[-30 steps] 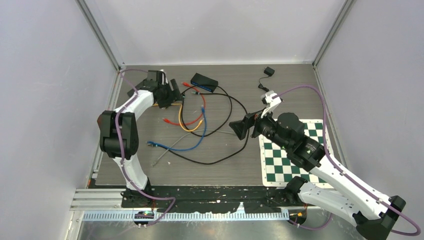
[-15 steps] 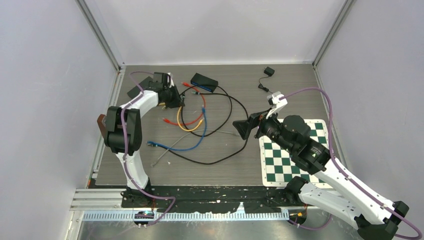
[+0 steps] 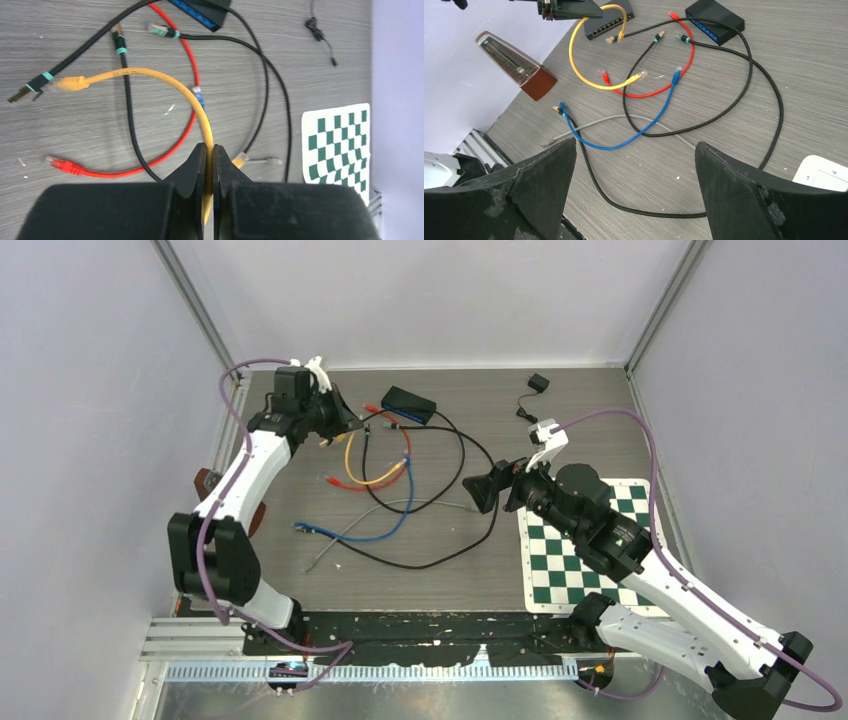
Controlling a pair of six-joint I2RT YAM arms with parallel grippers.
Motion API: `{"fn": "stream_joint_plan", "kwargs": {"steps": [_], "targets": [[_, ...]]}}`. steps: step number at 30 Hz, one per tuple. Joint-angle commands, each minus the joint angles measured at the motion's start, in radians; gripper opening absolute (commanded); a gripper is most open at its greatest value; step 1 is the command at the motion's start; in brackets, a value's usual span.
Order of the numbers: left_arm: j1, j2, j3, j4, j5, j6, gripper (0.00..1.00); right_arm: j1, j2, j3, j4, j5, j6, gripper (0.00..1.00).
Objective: Insert the plug into the switch port
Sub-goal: Pick up the connector from the center of the board.
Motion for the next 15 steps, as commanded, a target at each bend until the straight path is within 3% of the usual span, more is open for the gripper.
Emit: {"fn": "stream_joint_plan", "kwargs": {"steps": [1,5,9,15], "targets": [[-0.005,-0.113,-0.096,0.043,0.127,-0.045,0.00,0.003,-0.020,0.031,0.097,-0.037,0.035,0.95],[-0.008,-0.201,-0.248,0.187,0.222,-0.066,0.00,0.003,-0.012,0.041,0.073,0.027,0.053,0.99],[-0.043,-0.322,-0.391,0.320,0.168,0.017,0.00,0.003,0.074,0.112,-0.002,0.142,0.099,0.97],[-0.235,-0.523,-0.590,0.543,0.081,0.299,0.00,-0.012,0.262,0.240,0.012,0.113,0.201,0.99]]}}
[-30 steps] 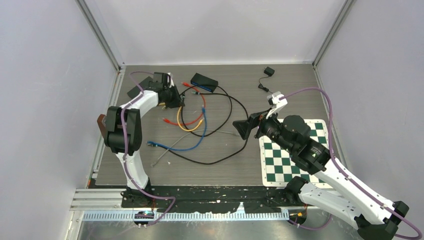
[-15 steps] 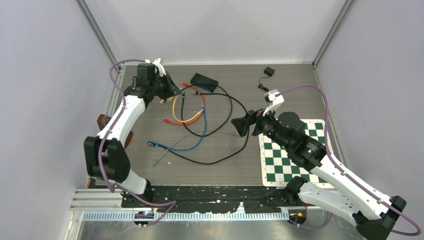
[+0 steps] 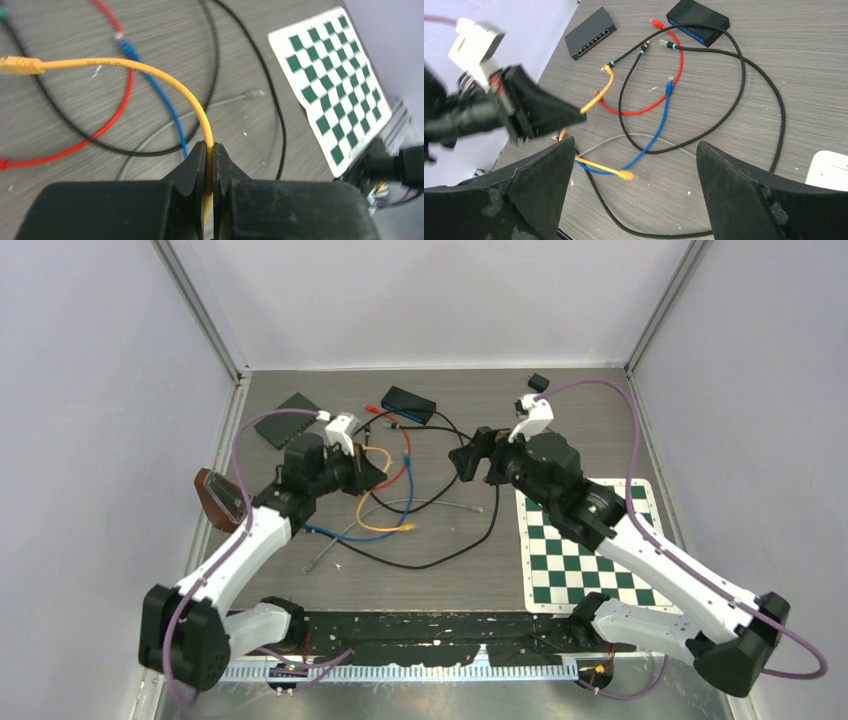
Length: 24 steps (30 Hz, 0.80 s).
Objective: Insert the plug into the switch port
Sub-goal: Pick up the connector from the center of the board.
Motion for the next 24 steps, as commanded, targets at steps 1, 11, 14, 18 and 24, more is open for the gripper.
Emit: {"fn": "stream_joint_plan", "kwargs": {"steps": [1,11,14,18,24], "targets": [[-0.145,-0.165,-0.104,0.297,-0.057,0.260,0.00,-0.022,0.132,0.108,0.039,-0.034,0.113,1.00],[-0.245,-0.354,-0.370,0.690,0.017,0.451,0.00,-0.051,0.380,0.214,0.125,-0.337,0.326,0.90],[-0.257,-0.356,-0.374,0.695,0.042,0.462,0.00,-0.051,0.429,0.189,0.180,-0.418,0.363,0.86],[-0.264,-0.337,-0.380,0.722,0.073,0.457,0.00,-0.051,0.481,0.180,0.234,-0.480,0.394,0.78],[-0.267,-0.324,-0.363,0.721,0.034,0.417,0.07,-0.053,0.495,0.217,0.267,-0.443,0.240,0.25]]}}
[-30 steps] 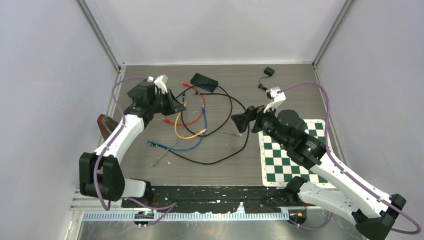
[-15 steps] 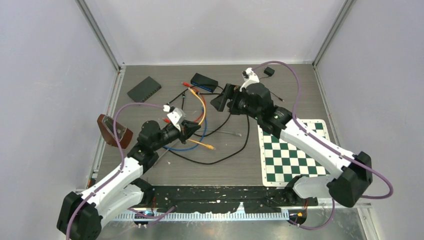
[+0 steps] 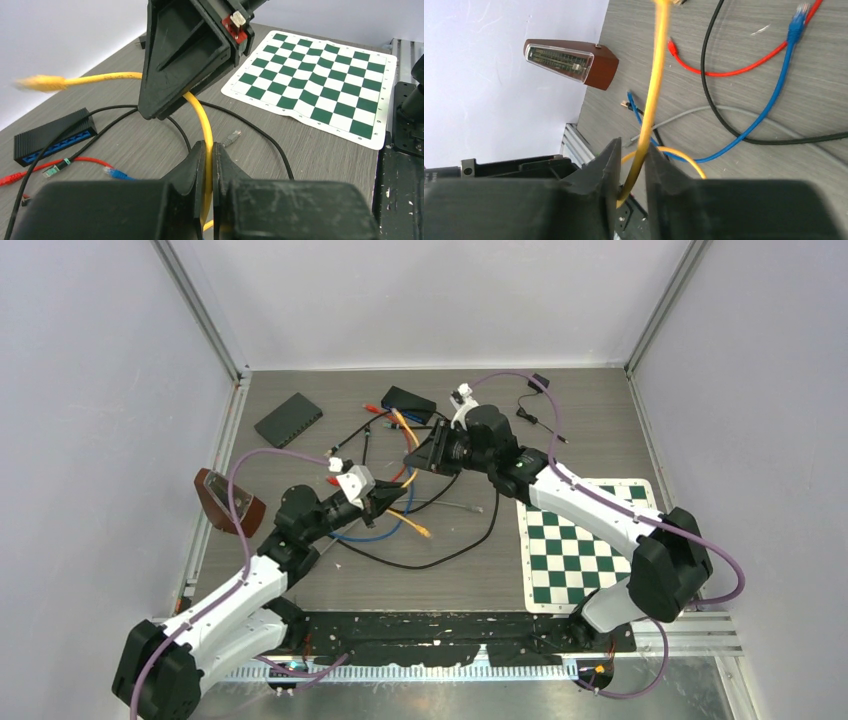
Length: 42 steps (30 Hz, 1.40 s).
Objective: Insert the plug into the switch port
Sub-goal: Pick up the connector from the center of the board.
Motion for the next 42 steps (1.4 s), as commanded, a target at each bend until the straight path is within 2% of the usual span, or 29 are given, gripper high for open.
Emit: {"fn": "stream_joint_plan", "kwargs": {"steps": [1,3,4,6,8,9,10,14,20,25,28,32,36,42], "targets": [[-0.005,-0.007,0.027,0.076,-0.061,-0.049,0.19,-0.005,-0.024,0.055,0.091,0.012,-0.142,0.10],[-0.004,-0.028,0.052,0.025,-0.178,-0.128,0.49,-0.018,-0.040,0.076,0.092,0.012,-0.279,0.06],[-0.004,-0.047,0.080,-0.043,-0.227,-0.168,0.58,-0.022,-0.048,0.086,0.092,0.011,-0.376,0.06],[-0.001,-0.083,0.189,-0.239,-0.255,-0.195,0.66,-0.035,-0.083,0.078,0.117,-0.011,-0.539,0.05],[0.001,-0.101,0.302,-0.440,-0.283,-0.193,0.69,-0.048,-0.135,0.034,0.186,-0.057,-0.688,0.05],[0.002,-0.103,0.353,-0.532,-0.287,-0.191,0.69,-0.055,-0.170,-0.018,0.222,-0.102,-0.736,0.05],[0.004,-0.105,0.401,-0.596,-0.272,-0.179,0.70,-0.056,-0.190,-0.048,0.289,-0.127,-0.851,0.05],[0.014,-0.115,0.515,-0.752,-0.180,-0.146,0.70,-0.056,-0.291,-0.178,0.401,-0.281,-1.118,0.05],[0.136,-0.114,0.601,-0.856,0.065,-0.103,0.70,-0.057,-0.333,-0.239,0.358,-0.355,-1.418,0.05],[0.165,-0.167,0.563,-0.897,0.074,0.100,0.70,-0.057,-0.376,-0.305,0.330,-0.411,-1.620,0.05],[0.165,-0.206,0.515,-0.889,0.149,0.237,0.69,-0.057,-0.392,-0.313,0.328,-0.436,-1.635,0.05],[0.165,-0.265,0.435,-0.784,0.245,0.317,0.66,-0.057,-0.399,-0.310,0.294,-0.471,-1.651,0.05],[0.165,-0.301,0.374,-0.704,0.248,0.385,0.58,-0.056,-0.407,-0.313,0.289,-0.486,-1.653,0.05],[0.165,-0.263,0.393,-0.721,0.240,0.386,0.53,-0.055,-0.412,-0.316,0.283,-0.504,-1.654,0.05]]}}
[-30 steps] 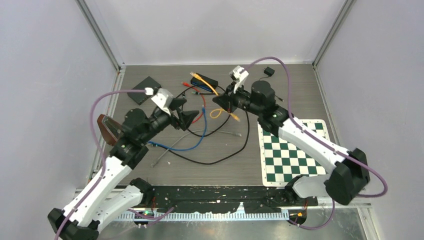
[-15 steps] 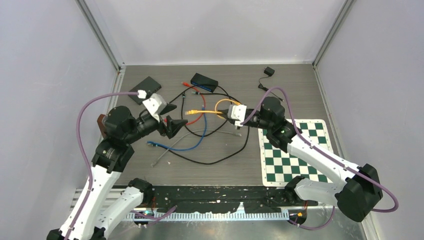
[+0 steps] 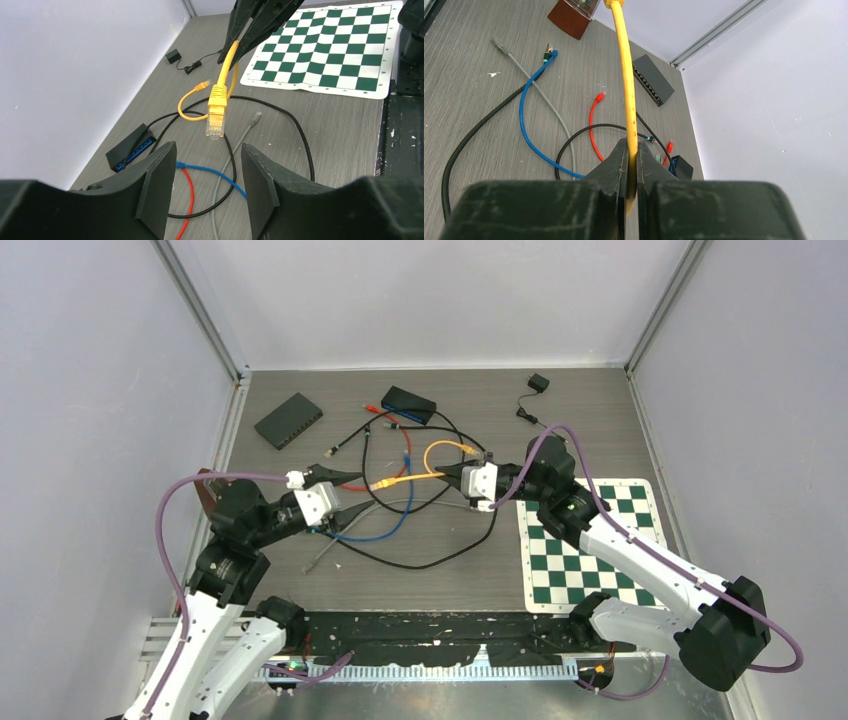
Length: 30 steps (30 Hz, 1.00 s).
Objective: Insert the plug into the switch port
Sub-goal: Pick up the connector from the center of the board.
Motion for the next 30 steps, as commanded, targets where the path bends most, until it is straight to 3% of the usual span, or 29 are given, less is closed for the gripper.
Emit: {"fn": "stream_joint_plan", "kwargs": {"steps": [1,8,15,19,22,26,30], "targets": [[0.004,0.032,0.021,0.059,0.036,0.029,0.52,0.002,-0.025,0.007,0.025,-0.033,-0.023,0.05],[0.003,0.047,0.013,0.082,0.084,0.010,0.45,0.010,-0.015,0.011,0.012,-0.028,-0.023,0.05],[0.002,0.030,-0.019,0.099,0.086,-0.029,0.45,0.015,0.010,0.030,-0.015,-0.010,-0.018,0.05],[0.002,0.009,-0.039,0.150,-0.019,-0.161,0.52,0.018,0.035,0.075,-0.073,-0.003,0.023,0.05],[0.002,0.018,0.022,0.059,-0.126,-0.240,0.57,0.019,0.041,0.106,-0.103,0.018,0.072,0.05],[0.002,0.044,0.109,-0.121,-0.210,-0.265,0.58,0.017,0.067,0.213,-0.250,0.065,0.126,0.05],[0.003,0.075,0.140,-0.181,-0.276,-0.292,0.62,0.018,0.165,0.384,-0.560,0.124,0.127,0.05]]}}
